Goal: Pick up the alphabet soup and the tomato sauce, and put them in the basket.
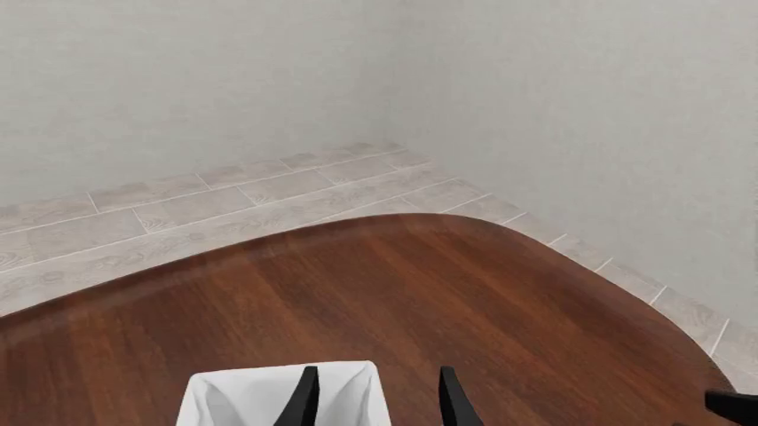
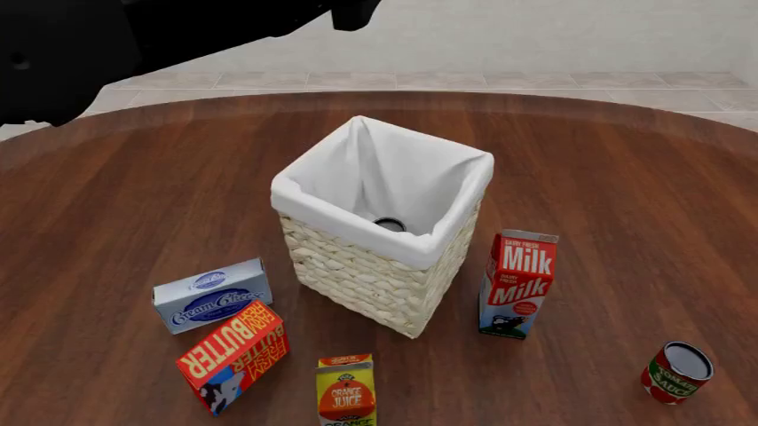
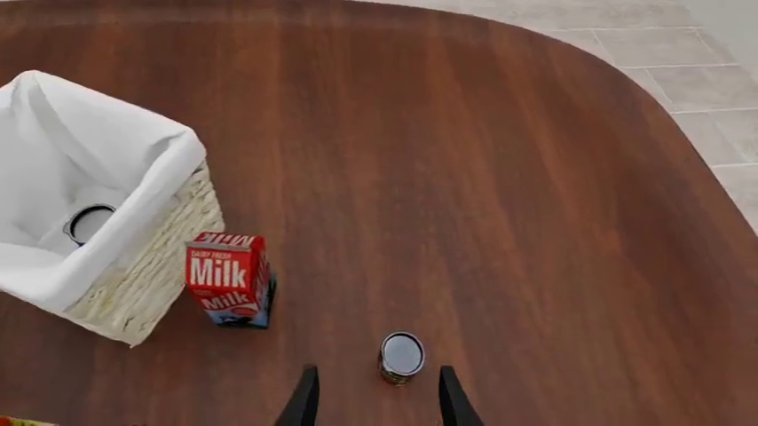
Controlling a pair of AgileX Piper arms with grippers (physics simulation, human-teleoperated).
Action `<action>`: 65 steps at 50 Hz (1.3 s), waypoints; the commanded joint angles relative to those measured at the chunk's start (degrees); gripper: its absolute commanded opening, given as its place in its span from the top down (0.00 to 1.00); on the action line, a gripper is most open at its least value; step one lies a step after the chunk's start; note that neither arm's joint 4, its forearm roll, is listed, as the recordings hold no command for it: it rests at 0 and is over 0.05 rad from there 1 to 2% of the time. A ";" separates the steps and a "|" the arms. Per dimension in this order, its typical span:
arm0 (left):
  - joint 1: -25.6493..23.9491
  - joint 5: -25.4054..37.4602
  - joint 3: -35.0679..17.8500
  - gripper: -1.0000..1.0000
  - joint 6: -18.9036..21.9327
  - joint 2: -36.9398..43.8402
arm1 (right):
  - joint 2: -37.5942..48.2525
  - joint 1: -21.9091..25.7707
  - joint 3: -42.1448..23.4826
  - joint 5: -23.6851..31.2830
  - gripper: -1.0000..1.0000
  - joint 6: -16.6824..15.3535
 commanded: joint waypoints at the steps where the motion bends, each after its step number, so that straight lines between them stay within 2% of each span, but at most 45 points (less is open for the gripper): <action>1: 0.00 0.00 0.00 0.00 0.00 0.00 | -1.33 -3.46 3.06 1.99 0.00 0.99; 7: 0.00 0.00 0.00 0.00 0.00 0.00 | -0.81 -6.00 6.42 -0.23 0.00 1.19; 22: 0.00 0.00 0.00 0.00 0.00 0.00 | -1.20 -7.81 10.22 -2.86 0.00 3.06; 38: 0.00 0.00 0.00 0.00 0.00 0.00 | -0.27 -7.17 14.27 -6.10 0.00 4.20; 65: 0.00 0.00 0.00 0.00 0.00 0.00 | 4.55 -10.00 20.17 -14.75 0.00 2.12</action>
